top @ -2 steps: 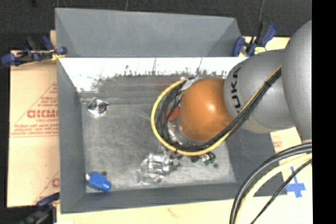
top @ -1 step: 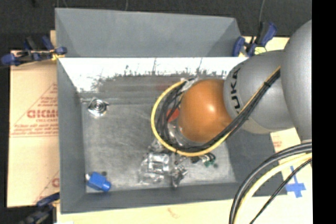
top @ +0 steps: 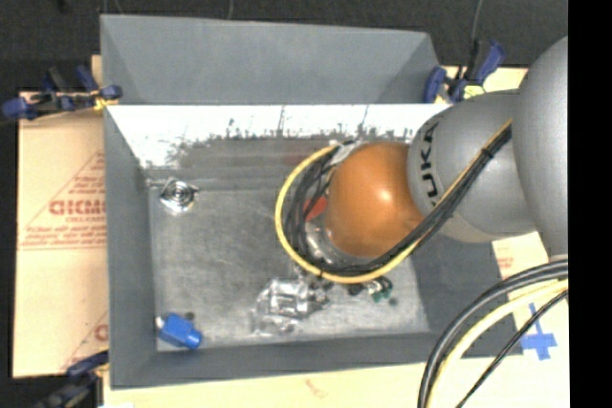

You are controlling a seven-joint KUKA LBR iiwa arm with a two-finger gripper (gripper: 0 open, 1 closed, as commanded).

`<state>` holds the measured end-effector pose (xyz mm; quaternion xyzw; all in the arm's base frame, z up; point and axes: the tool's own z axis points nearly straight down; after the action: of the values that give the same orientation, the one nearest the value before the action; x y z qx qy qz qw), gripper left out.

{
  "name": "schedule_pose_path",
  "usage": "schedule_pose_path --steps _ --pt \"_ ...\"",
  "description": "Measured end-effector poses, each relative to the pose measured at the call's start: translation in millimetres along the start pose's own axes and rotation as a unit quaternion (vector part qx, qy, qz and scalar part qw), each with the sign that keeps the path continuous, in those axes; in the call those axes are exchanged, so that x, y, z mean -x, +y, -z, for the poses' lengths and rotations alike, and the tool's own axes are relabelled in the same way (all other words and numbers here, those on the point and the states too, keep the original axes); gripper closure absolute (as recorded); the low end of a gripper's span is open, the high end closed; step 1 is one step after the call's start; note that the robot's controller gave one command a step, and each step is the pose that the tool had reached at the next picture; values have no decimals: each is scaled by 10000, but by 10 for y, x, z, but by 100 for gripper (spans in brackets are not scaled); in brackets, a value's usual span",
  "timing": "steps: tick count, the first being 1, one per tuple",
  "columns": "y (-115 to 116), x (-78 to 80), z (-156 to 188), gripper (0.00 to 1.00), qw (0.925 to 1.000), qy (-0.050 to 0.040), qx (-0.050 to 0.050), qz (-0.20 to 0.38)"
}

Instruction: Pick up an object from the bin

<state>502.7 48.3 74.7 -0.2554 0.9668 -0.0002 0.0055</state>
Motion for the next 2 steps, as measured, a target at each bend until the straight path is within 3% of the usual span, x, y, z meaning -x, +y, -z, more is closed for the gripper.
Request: schedule_pose_path --steps 1,2 --pt "6 -17 -19 0 10000 24 9 -3" --pt "0 -1 -1 100 10000 2 0 -1"
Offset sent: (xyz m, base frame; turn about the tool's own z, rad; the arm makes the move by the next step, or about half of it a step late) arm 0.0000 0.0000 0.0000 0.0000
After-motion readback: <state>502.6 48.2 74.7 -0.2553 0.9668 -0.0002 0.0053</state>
